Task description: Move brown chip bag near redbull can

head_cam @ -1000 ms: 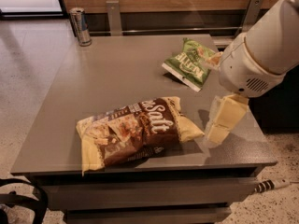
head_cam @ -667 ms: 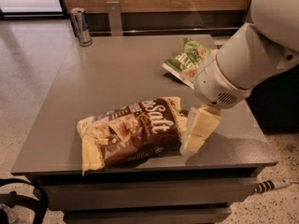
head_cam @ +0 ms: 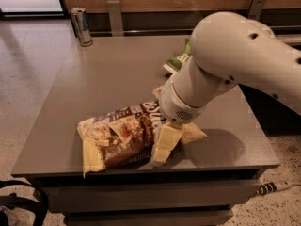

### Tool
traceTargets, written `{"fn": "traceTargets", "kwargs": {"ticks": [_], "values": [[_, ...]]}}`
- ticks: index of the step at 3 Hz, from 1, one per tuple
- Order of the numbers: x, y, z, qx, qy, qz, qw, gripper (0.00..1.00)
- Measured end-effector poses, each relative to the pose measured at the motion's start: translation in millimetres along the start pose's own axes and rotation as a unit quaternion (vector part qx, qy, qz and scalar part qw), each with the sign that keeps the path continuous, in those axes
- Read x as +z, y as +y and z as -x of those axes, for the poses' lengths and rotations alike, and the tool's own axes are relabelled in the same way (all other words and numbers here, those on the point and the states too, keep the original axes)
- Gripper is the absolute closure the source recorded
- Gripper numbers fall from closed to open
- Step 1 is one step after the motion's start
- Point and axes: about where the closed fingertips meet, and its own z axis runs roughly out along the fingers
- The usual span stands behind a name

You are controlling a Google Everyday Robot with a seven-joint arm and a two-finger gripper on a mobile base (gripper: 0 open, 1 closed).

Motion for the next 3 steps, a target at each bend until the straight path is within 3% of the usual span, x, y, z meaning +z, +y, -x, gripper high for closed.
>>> {"fn": "traceTargets", "kwargs": {"ticks": [1, 2, 3], "values": [[33.9, -2.0, 4.3, -0.005, -0.001, 0.01, 0.9999, 0.16], [33.1, -2.6, 5.2, -0.005, -0.001, 0.01, 0.9999, 0.39], [25.8, -3.8, 8.8, -0.005, -0.001, 0.01, 0.9999, 0.7]]}}
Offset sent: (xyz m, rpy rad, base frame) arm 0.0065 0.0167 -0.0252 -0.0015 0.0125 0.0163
